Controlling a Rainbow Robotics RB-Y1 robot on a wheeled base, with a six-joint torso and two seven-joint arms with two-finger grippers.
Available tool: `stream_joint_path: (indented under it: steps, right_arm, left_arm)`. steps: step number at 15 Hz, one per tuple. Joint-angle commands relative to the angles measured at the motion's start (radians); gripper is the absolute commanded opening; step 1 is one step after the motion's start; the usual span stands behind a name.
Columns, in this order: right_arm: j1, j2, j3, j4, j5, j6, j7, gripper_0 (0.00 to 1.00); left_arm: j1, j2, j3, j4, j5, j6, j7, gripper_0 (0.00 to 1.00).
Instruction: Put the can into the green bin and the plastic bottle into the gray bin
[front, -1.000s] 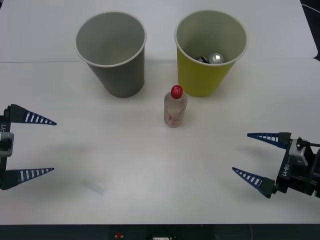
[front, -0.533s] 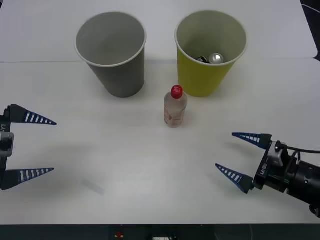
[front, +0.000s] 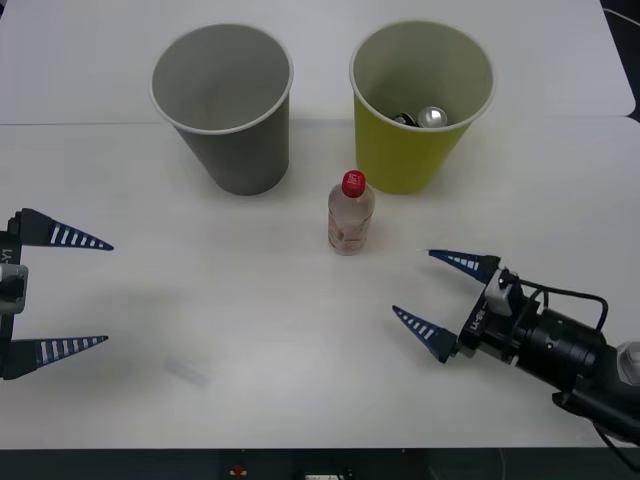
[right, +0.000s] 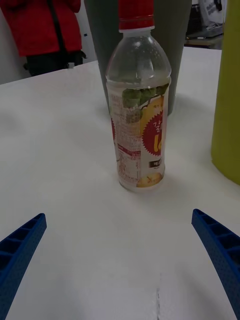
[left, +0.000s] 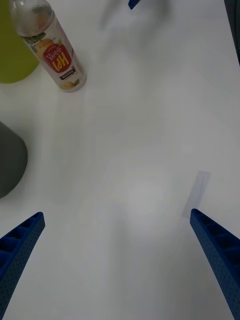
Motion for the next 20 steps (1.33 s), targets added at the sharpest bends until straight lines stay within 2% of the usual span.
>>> stream_joint_path:
  steps: [1, 6, 14, 20]
  right_arm:
    - [-0.032, 0.008, 0.027, 0.001, -0.002, 0.057, 0.010, 1.00]
    - [-0.100, 0.083, 0.034, 0.071, -0.001, 0.090, 0.037, 1.00]
    - [-0.187, 0.126, 0.141, 0.074, -0.019, 0.281, 0.051, 1.00]
    - [-0.221, 0.154, 0.153, 0.074, -0.021, 0.321, 0.048, 1.00]
  left_arm:
    - [0.000, 0.000, 0.000, 0.000, 0.000, 0.000, 0.000, 1.00]
    - [0.000, 0.000, 0.000, 0.000, 0.000, 0.000, 0.000, 1.00]
    - [0.000, 0.000, 0.000, 0.000, 0.000, 0.000, 0.000, 1.00]
    - [0.000, 0.000, 0.000, 0.000, 0.000, 0.000, 0.000, 1.00]
